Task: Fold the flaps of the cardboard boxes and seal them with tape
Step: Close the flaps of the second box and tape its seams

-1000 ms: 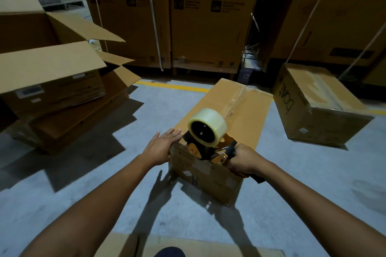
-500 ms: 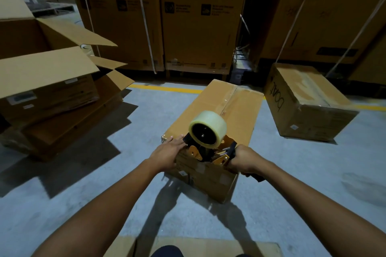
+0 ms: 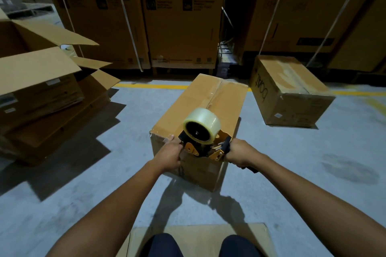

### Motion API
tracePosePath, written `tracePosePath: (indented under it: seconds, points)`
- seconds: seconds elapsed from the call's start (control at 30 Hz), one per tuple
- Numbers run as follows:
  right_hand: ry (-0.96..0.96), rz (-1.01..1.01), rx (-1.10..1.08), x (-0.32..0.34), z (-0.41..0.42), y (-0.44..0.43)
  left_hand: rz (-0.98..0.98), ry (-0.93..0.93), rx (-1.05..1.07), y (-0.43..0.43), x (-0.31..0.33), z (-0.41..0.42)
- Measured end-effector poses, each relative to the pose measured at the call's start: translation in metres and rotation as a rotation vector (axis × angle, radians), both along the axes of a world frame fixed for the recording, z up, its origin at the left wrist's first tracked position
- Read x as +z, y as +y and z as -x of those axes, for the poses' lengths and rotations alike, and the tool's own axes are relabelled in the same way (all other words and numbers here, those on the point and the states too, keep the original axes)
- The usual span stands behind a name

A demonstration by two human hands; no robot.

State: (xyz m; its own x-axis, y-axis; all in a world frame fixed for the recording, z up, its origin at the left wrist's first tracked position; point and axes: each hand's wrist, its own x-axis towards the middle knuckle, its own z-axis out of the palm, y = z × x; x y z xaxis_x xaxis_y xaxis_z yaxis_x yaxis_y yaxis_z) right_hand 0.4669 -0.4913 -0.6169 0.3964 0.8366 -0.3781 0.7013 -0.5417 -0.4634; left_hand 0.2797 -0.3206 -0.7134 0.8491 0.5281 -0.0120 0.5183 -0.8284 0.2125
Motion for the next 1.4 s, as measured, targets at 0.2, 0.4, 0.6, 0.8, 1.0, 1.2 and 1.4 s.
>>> tracePosePath:
  seconds: [0.2, 0.4, 0.6, 0.8, 1.0, 1.2, 1.4]
  points:
    - [0.048, 0.022, -0.122, -0.006, -0.033, -0.042, -0.004, 0.046, -0.066, -0.003, 0.01, -0.004]
    - [0.001, 0.012, -0.109, -0.004, -0.029, -0.046, -0.137, 0.153, -0.174, -0.041, 0.017, -0.02]
    - [-0.016, 0.03, -0.103, 0.0, -0.037, -0.051, -0.074, 0.04, -0.122, -0.047, 0.003, -0.025]
    - [-0.008, 0.041, -0.163, -0.011, -0.059, -0.087, -0.109, 0.061, -0.166, -0.05, 0.003, -0.027]
    - [-0.074, 0.018, -0.157, -0.021, -0.056, -0.088, -0.188, 0.08, -0.248, -0.073, 0.001, -0.042]
    - [-0.059, 0.006, -0.178, -0.028, -0.065, -0.103, -0.167, -0.022, -0.241, -0.079, -0.007, -0.053]
    - [-0.059, 0.023, -0.158, -0.051, -0.068, -0.116, -0.145, -0.022, -0.271, -0.084, -0.008, -0.056]
